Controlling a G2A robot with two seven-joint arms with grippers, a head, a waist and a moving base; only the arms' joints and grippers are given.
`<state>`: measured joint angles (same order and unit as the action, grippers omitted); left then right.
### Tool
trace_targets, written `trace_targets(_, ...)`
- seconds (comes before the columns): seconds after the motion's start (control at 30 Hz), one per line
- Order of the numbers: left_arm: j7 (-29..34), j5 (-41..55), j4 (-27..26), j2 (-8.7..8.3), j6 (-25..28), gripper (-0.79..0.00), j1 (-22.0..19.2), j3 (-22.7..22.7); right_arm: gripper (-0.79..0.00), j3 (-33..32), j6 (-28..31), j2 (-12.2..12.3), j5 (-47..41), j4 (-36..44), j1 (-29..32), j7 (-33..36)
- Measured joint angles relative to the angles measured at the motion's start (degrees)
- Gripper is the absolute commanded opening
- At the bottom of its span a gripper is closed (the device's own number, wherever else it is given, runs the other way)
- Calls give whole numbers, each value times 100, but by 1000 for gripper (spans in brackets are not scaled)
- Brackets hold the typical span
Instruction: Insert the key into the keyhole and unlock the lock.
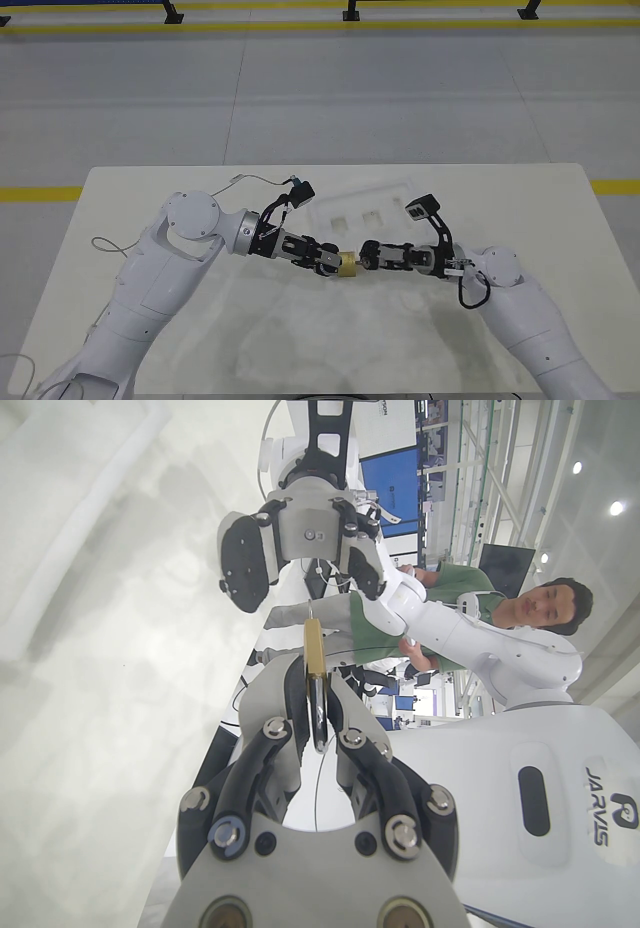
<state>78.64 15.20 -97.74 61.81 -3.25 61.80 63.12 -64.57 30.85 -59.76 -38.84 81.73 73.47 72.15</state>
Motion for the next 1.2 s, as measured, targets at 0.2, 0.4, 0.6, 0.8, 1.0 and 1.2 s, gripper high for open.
trace_targets(0.2, 0, 0, 0, 0, 0, -785, 0, 0, 0, -173, -54, 38, 77, 58, 49, -15)
trace_targets(0.4, 0, 0, 0, 0, 0, -785, 0, 0, 0, -169, -52, 37, 75, 57, 48, -15)
trace_targets(0.6, 0, 0, 0, 0, 0, -785, 0, 0, 0, -167, -94, 33, 119, 134, 71, -131)
trace_targets(0.8, 0, 0, 0, 0, 0, -785, 0, 0, 0, -328, -139, 69, 206, 299, 212, -211)
trace_targets(1.0, 0, 0, 0, 0, 0, -785, 0, 0, -653, -457, -110, 106, 149, 313, 373, -25)
trace_targets(1.2, 0, 0, 0, 0, 0, -785, 0, 0, -625, -389, -131, 99, 89, 336, 407, 119)
